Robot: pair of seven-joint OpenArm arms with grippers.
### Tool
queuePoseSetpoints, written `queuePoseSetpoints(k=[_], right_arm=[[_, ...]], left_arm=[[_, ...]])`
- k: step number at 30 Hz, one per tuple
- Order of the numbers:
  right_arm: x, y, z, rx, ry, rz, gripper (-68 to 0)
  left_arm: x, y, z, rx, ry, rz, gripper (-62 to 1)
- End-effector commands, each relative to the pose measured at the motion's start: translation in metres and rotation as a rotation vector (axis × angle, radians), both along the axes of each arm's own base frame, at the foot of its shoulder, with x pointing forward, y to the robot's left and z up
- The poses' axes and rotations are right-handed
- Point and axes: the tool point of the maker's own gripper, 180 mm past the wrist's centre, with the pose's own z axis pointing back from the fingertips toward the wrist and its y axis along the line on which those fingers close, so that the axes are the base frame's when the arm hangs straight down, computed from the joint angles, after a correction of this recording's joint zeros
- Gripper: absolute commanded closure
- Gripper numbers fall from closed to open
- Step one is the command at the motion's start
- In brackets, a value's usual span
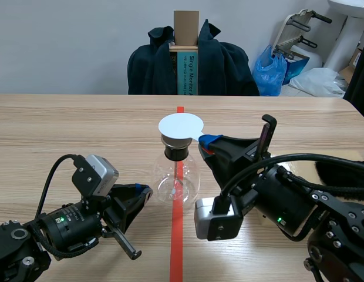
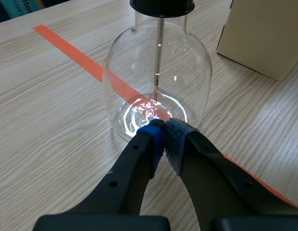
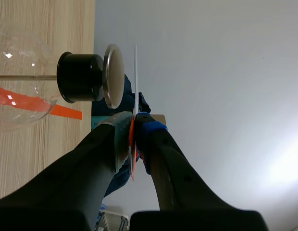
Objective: Do the electroscope experiment.
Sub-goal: 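Hold the plate still at the electroscope, then move the plate toward and away from the electroscope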
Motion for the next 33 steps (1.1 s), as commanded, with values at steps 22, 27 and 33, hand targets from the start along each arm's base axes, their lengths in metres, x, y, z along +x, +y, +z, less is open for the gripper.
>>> queuePoseSetpoints(k=[22,27,33], right_arm=[[0.042,-0.055,0.006,-0.011,-0.024,-0.351,-0.7],[0.047,-0.063,0.006,-0.011,-0.023,-0.406,-0.7],[0.047,-0.065,0.006,-0.012,-0.023,-0.415,-0.7]], left_arm=[[0.005,-0.001,0.01,-0.026,-0.026,0.007,-3.2],[0.005,-0.001,0.01,-0.026,-0.026,0.007,-3.2],[0.005,-0.001,0.01,-0.026,-0.026,0.007,-3.2]])
